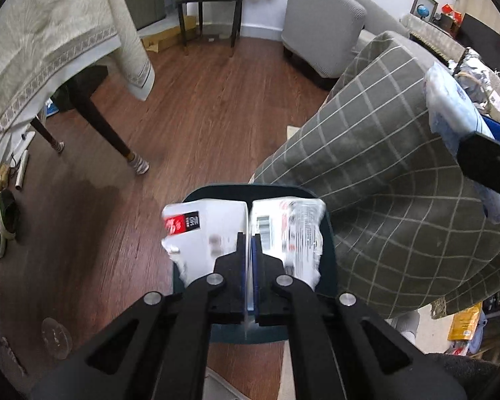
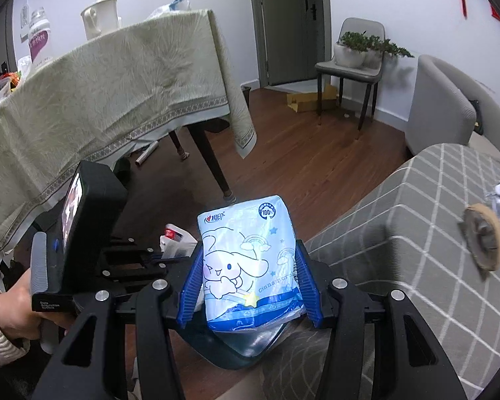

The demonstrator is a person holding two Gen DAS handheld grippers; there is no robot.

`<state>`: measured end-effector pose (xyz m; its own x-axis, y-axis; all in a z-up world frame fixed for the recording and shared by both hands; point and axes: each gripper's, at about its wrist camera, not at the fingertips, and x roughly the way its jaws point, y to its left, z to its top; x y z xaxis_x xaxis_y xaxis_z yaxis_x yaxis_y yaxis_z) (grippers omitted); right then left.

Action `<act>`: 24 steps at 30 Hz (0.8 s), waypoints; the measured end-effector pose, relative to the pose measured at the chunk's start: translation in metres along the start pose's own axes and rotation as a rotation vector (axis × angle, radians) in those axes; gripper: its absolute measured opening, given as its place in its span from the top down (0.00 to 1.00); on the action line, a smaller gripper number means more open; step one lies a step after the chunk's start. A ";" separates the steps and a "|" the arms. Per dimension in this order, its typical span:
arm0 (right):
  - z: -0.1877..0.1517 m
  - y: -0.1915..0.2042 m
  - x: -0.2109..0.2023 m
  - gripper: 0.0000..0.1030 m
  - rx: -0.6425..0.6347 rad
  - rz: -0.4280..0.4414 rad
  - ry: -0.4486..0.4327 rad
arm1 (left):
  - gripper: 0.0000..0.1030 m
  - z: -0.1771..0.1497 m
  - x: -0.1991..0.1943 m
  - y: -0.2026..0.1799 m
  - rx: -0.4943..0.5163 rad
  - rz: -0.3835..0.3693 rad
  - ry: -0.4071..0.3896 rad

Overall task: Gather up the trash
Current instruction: 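Lift both held items and carry them over the teal bin, then open the left gripper over the bin while the right gripper releases the tissue pack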

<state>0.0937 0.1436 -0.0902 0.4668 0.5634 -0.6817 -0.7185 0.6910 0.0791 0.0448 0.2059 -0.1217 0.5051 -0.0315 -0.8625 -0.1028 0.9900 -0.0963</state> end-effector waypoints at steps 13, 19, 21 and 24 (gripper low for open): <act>-0.006 0.007 0.049 0.49 0.016 -0.016 0.100 | 0.51 0.005 -0.036 0.026 -0.027 -0.049 -0.096; -0.018 0.013 0.078 0.49 0.028 -0.026 0.180 | 0.49 0.009 -0.064 0.036 -0.059 -0.063 -0.194; -0.023 0.013 0.087 0.49 0.034 -0.027 0.206 | 0.48 0.011 -0.073 0.035 -0.058 -0.063 -0.220; -0.031 0.016 0.100 0.49 0.038 -0.031 0.237 | 0.45 0.013 -0.084 0.035 -0.057 -0.066 -0.255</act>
<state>0.1135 0.1970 -0.1797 0.3512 0.4225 -0.8355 -0.6833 0.7257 0.0798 0.0103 0.2454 -0.0463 0.7111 -0.0531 -0.7011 -0.1066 0.9775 -0.1822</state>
